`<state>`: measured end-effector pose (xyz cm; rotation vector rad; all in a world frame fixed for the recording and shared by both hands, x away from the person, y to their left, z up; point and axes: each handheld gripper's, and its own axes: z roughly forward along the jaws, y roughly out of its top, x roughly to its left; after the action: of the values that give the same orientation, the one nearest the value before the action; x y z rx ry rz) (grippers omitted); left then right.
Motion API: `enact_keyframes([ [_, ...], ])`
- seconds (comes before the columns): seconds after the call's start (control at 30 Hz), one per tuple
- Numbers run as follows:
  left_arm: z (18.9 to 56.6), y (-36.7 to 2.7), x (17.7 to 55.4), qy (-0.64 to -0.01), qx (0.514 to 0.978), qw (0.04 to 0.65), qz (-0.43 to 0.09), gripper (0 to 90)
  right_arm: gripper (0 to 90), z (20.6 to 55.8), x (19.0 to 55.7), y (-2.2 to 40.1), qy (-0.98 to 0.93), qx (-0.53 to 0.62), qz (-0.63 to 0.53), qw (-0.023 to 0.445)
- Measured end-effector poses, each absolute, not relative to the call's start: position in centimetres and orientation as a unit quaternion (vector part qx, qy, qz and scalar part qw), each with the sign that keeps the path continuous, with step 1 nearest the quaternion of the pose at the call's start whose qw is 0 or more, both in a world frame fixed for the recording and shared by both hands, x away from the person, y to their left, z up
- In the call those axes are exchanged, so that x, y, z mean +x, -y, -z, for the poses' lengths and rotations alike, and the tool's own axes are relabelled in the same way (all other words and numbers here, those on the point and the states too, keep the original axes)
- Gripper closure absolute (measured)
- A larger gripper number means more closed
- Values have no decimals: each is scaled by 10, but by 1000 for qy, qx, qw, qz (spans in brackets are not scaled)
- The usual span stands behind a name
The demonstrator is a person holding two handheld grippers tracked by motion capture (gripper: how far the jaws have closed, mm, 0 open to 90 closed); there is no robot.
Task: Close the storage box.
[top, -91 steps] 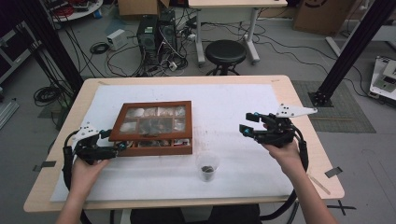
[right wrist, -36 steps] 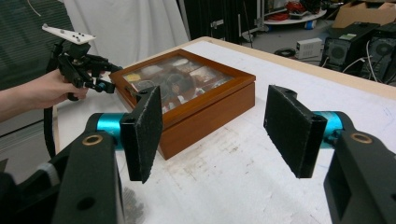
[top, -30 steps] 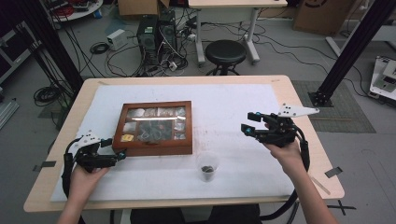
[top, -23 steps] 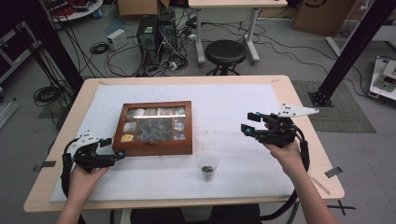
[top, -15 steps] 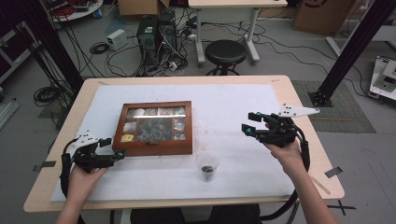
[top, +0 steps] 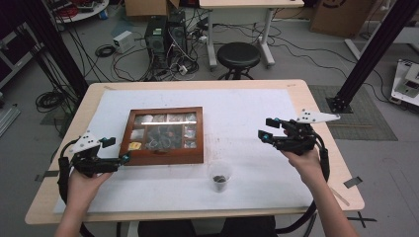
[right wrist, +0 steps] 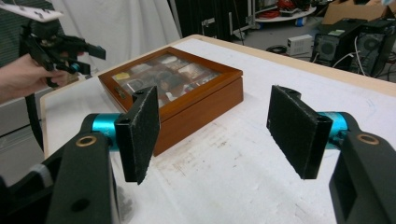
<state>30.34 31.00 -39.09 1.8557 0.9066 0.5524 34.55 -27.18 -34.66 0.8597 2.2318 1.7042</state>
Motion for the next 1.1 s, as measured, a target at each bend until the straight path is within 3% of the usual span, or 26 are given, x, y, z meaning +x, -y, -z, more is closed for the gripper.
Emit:
enact_keyframes([
  [0.43, 354, -261, 325, -326, 759, 525, -204, 200, 318, 347, 342, 284, -757, 307, -564, 125],
  [1.1, 333, -202, 350, -270, 760, 560, -192, 200, 258, 344, 343, 292, -754, 326, -546, 163],
])
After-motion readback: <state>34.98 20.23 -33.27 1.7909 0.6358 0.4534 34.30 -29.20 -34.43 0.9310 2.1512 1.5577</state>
